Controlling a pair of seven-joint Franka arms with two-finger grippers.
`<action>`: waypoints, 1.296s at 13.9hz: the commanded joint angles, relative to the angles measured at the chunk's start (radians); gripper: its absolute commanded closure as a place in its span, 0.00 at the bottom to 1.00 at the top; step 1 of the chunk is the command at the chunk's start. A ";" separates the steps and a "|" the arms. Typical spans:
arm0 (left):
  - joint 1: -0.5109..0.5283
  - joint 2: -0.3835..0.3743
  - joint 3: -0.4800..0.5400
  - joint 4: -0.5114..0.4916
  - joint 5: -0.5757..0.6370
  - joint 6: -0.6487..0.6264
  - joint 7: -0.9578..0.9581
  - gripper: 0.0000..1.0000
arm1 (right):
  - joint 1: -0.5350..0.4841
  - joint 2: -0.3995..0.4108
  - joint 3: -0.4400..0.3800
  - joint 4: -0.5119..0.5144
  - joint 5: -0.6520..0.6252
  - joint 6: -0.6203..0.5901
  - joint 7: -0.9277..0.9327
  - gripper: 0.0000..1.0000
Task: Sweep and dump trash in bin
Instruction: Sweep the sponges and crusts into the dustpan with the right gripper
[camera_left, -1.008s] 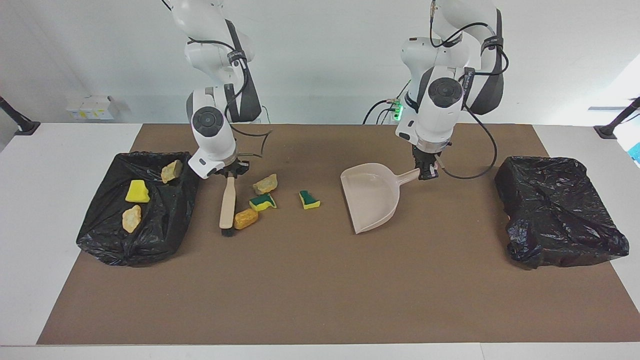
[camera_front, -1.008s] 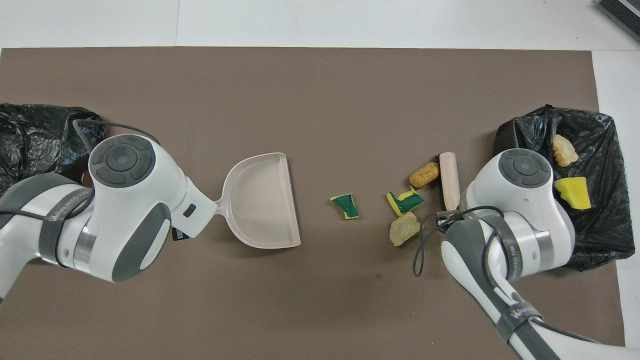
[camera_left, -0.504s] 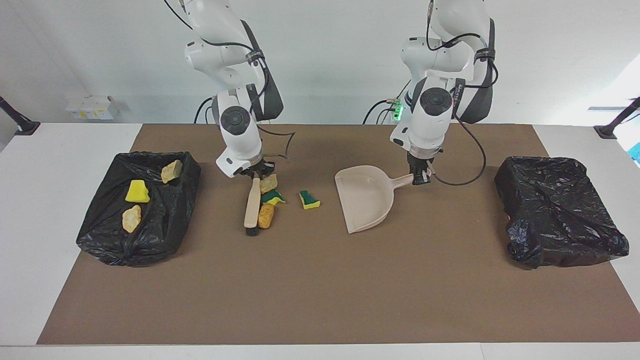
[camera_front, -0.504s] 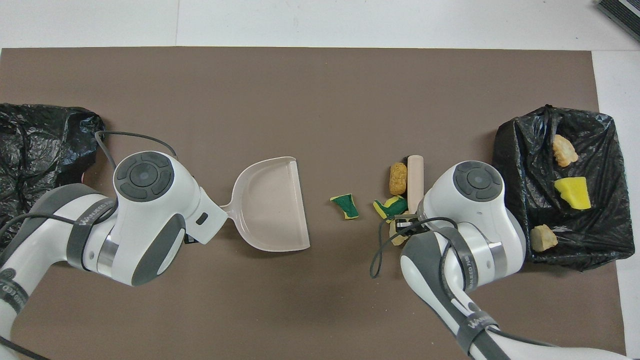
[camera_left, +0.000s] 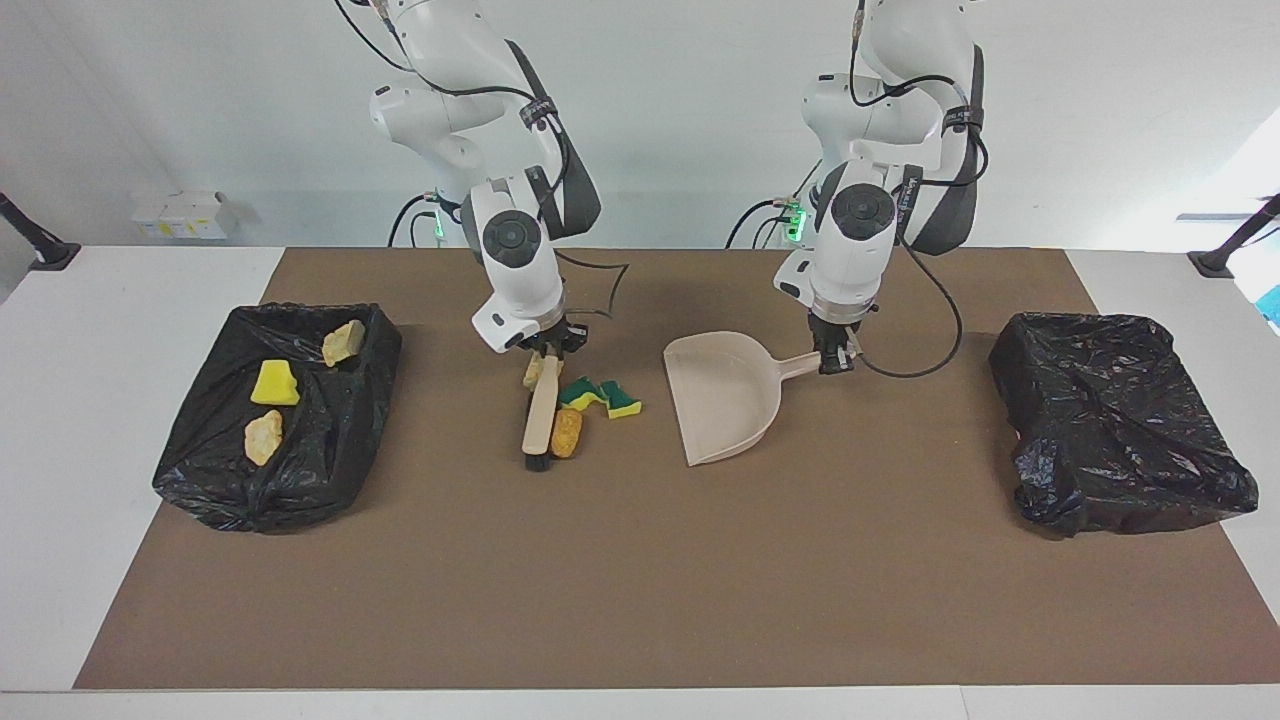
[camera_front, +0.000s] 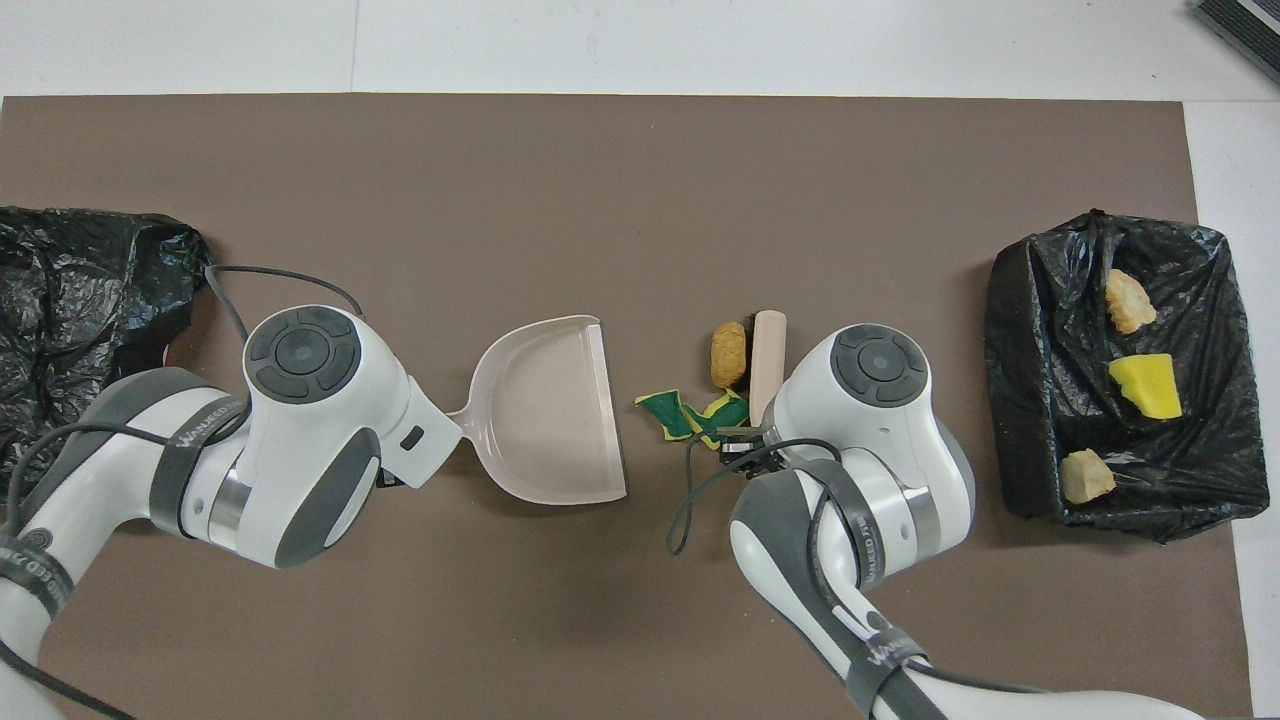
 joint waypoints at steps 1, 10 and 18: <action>-0.006 -0.018 0.006 -0.046 0.015 0.033 -0.003 1.00 | 0.063 0.059 0.002 0.072 0.056 0.004 0.036 1.00; 0.003 -0.024 0.006 -0.060 0.015 0.053 -0.003 1.00 | 0.236 0.150 0.004 0.259 0.221 0.053 0.105 1.00; 0.006 -0.026 0.008 -0.071 0.015 0.066 0.000 1.00 | 0.098 -0.044 -0.010 0.198 0.143 -0.339 0.119 1.00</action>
